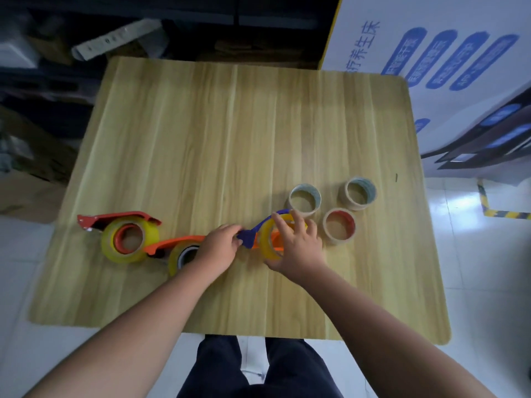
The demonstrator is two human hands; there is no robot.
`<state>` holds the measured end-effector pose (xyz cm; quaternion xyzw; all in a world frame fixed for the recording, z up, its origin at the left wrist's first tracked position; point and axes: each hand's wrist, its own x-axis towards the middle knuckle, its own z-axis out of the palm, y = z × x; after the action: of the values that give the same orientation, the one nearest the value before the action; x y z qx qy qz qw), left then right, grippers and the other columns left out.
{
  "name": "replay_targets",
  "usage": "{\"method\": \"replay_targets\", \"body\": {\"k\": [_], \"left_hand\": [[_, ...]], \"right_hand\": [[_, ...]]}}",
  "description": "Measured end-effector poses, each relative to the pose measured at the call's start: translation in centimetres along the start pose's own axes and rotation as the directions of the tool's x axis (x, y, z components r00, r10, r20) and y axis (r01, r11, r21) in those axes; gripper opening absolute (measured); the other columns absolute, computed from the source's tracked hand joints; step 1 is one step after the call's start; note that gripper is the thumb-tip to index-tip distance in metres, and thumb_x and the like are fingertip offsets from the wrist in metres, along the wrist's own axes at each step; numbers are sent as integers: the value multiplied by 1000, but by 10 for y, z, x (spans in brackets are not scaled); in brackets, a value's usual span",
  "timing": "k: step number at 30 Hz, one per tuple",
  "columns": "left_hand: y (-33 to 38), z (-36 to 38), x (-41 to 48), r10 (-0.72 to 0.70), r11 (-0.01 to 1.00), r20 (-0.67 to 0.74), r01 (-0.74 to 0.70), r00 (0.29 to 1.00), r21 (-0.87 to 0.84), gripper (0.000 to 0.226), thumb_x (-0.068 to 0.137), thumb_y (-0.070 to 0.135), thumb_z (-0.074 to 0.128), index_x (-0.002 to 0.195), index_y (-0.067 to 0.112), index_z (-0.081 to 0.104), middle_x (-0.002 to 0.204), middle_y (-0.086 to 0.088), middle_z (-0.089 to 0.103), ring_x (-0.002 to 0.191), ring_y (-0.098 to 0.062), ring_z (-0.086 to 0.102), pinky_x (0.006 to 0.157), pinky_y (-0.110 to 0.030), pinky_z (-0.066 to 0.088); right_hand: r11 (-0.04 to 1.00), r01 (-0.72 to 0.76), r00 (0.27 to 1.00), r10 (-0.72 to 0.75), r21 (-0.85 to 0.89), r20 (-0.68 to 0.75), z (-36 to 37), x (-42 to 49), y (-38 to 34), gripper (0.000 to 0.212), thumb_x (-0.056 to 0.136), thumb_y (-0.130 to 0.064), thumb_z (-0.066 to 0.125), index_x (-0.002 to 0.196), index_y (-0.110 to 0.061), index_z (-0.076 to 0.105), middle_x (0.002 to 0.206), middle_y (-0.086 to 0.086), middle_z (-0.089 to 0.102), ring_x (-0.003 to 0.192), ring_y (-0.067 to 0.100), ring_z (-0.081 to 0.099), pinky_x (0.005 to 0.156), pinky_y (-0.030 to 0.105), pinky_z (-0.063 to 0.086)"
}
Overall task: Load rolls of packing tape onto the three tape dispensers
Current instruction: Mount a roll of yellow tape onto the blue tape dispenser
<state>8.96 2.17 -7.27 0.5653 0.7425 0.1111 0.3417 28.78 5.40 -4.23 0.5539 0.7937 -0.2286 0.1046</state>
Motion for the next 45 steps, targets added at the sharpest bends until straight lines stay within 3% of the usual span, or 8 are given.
{"method": "replay_targets", "body": {"k": [18,21,24,28,32,37,41,45], "left_hand": [[3,4,-3,-51,999,14,51,999,-15,32,94,19,55,125,23,58,122,3,62,106,-18,59,89,-35,50],[6,15,-11,-176,972,-45,167,983,-165,37,92,19,59,128,24,50,115,8,63,100,-15,62,83,-36,54],[15,32,-27,-341,913,-156,287,927,-291,30,84,12,65,103,24,45,93,3,65,78,-14,65,59,-30,50],[28,55,-40,-549,757,-159,407,820,-511,35,77,4,67,95,22,43,102,-1,56,77,-10,64,59,-33,52],[35,79,-50,-470,842,-73,422,880,-335,31,77,18,73,96,27,50,104,7,52,83,-16,56,55,-27,39],[35,81,-37,-466,859,-26,444,885,-256,10,90,30,53,94,29,62,81,9,67,74,-18,62,63,-31,51],[35,81,-32,-506,843,-75,475,859,-253,33,95,39,45,76,20,63,65,2,64,62,-22,59,59,-33,48],[33,85,-36,-512,833,-151,446,846,-327,27,93,41,50,81,24,68,68,6,66,63,-15,59,56,-29,47]], "right_hand": [[995,-58,994,64,-77,90,22,10,-1,110,74,-65,68,149,-45,-9,162,4,-1,142,42,8,102,56,38],[995,-64,991,73,-81,112,27,14,1,115,75,-66,68,148,-45,-17,162,4,-2,144,42,6,105,57,36],[995,-50,992,60,-90,111,31,13,3,114,76,-68,66,148,-44,-19,163,4,-6,146,41,4,107,56,34],[996,-24,993,35,-90,114,36,11,8,113,76,-71,64,149,-44,-19,163,1,-16,147,39,0,109,54,32],[998,-5,993,12,-65,114,38,13,12,113,73,-74,65,149,-45,-14,163,1,-15,147,40,0,108,56,32],[997,-11,997,17,-78,74,40,12,12,106,73,-77,60,150,-44,-6,163,2,-4,144,40,7,104,55,35],[997,-18,997,24,-81,75,42,9,13,108,74,-65,67,151,-43,-6,163,4,-2,143,41,9,102,54,37],[996,-28,994,36,-83,99,41,6,13,111,74,-63,69,151,-42,-8,163,4,-4,143,41,8,103,52,37]]}}
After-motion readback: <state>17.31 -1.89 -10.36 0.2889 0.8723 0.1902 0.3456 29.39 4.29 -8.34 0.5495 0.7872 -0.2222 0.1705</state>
